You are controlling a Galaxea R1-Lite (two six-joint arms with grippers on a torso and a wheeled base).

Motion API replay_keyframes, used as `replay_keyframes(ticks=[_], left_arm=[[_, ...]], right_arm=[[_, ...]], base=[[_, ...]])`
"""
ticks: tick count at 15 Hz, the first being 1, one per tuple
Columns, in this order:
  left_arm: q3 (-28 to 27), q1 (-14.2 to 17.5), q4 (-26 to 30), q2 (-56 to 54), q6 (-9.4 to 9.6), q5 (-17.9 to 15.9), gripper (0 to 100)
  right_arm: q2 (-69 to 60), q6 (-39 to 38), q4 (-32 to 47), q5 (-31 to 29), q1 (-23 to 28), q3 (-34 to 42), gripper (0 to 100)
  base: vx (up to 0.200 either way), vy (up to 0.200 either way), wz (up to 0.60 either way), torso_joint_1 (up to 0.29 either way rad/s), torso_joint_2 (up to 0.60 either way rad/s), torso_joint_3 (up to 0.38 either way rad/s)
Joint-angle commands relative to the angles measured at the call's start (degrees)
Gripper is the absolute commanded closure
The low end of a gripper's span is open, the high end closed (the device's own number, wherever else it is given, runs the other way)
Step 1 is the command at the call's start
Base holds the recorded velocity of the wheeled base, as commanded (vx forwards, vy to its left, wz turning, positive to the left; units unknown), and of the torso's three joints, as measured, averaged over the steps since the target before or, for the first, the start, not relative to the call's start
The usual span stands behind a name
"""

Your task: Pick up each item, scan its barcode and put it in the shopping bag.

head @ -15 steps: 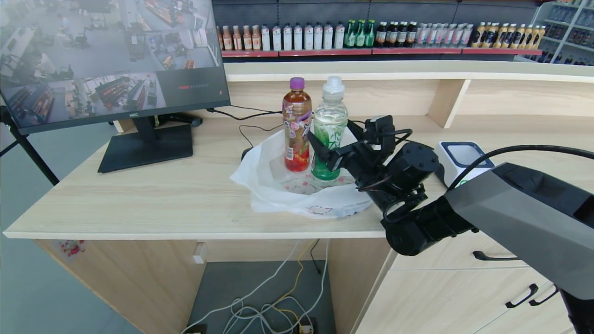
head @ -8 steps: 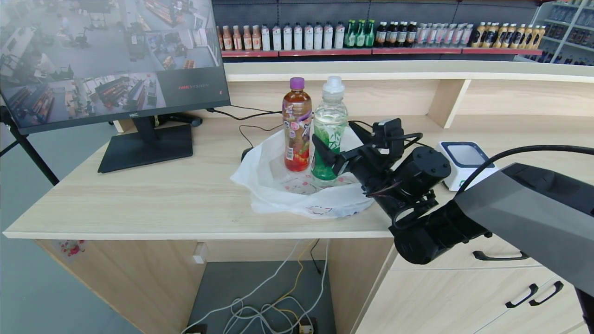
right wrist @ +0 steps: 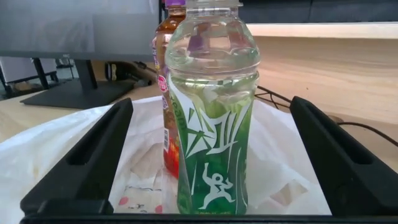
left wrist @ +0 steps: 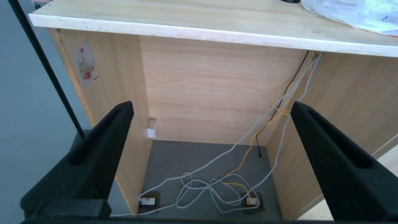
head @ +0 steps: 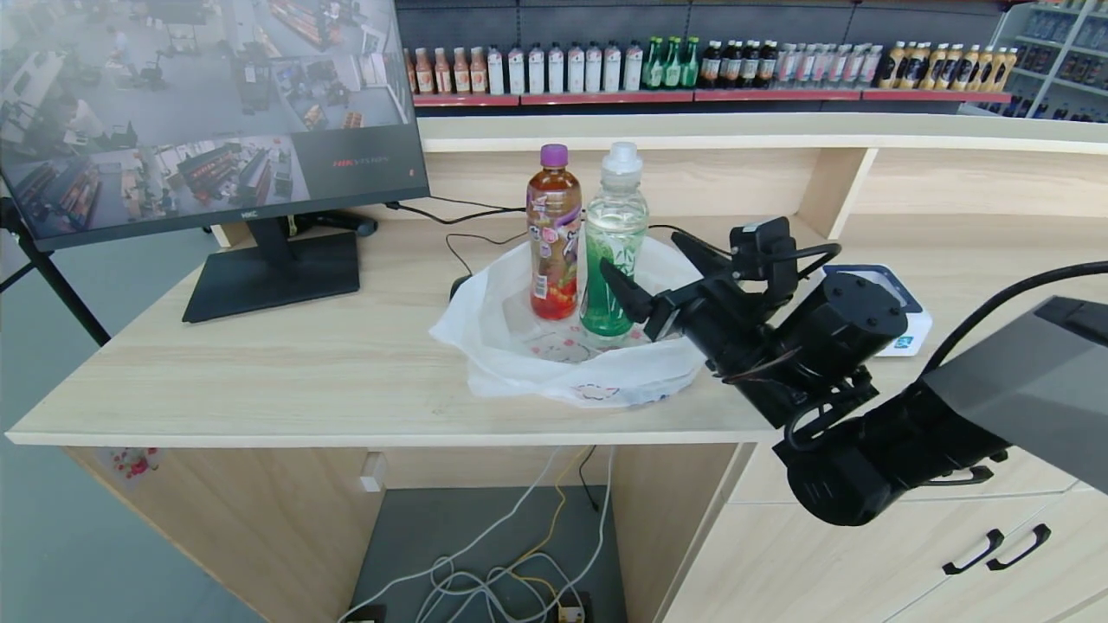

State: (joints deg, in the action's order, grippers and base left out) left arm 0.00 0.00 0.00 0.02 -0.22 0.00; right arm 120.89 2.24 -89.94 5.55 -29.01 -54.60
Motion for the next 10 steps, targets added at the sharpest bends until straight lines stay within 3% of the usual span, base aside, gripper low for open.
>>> replay_keyframes(ticks=[1,4,10], left_arm=[[0.0,0.0,0.0,0.0,-0.04,0.0,0],[0.0,0.0,0.0,0.0,-0.13,0.0,0],[0.0,0.0,0.0,0.0,-0.22,0.0,0]], right_arm=[[-6.5,0.0,-0.1,0.0,-1.7,6.4,0],[-14.5,0.0,-0.1,0.0,-2.2,19.7,0],[-23.2,-3.8,-0.1,-0.1,-1.8,26.5,0]], base=[[0.000,0.000,0.00,0.000,0.00,0.000],[0.000,0.000,0.00,0.000,0.00,0.000],[0.000,0.000,0.00,0.000,0.00,0.000]])
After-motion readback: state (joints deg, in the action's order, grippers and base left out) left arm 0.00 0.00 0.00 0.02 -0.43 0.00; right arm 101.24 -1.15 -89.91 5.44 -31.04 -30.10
